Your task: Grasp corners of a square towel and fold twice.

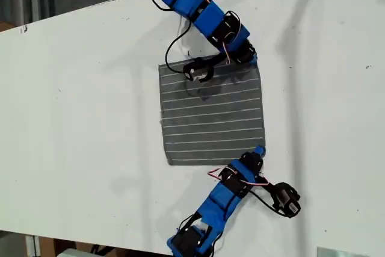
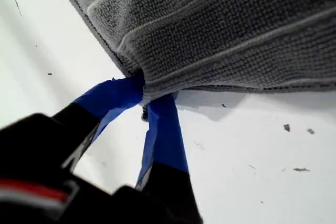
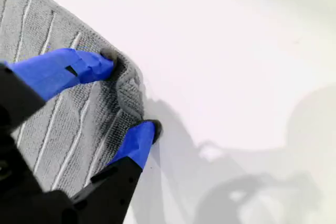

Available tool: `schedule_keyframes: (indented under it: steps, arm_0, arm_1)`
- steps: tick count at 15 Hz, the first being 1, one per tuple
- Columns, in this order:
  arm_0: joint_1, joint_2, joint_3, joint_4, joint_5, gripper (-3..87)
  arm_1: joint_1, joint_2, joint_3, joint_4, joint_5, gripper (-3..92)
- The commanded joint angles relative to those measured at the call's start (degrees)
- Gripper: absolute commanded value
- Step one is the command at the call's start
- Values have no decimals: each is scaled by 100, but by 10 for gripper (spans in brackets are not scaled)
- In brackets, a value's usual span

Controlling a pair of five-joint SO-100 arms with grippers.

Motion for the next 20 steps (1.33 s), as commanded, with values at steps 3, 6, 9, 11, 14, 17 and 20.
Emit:
schedule_keyframes:
  steps: [3, 6, 9, 11, 14, 17, 20]
  arm_0:
    - [-62, -105, -264, -202, -308, -3]
    - [26, 88, -773, 316, -299, -3]
    - [105, 659, -932, 896, -281, -3]
    - [97, 1107, -984, 1477, -343, -3]
    - [-62, 1749, -1002, 1767, 211, -3]
    - [-404, 2452, -940, 1969, 1151, -3]
    - [-1046, 3006, -668, 2558, 1617, -3]
  arm_1:
    - [18, -158, -545, 378, -62, -1]
    - [-35, -633, -2487, 2496, -62, -1]
    - [26, -642, -3208, 3331, -44, -1]
    - [123, -158, -3366, 3885, -35, -1]
    - [387, 677, -3384, 4518, -53, -1]
    - [940, 1301, -3375, 4790, -466, -1]
    - [1687, 1890, -3032, 4790, -1063, -1]
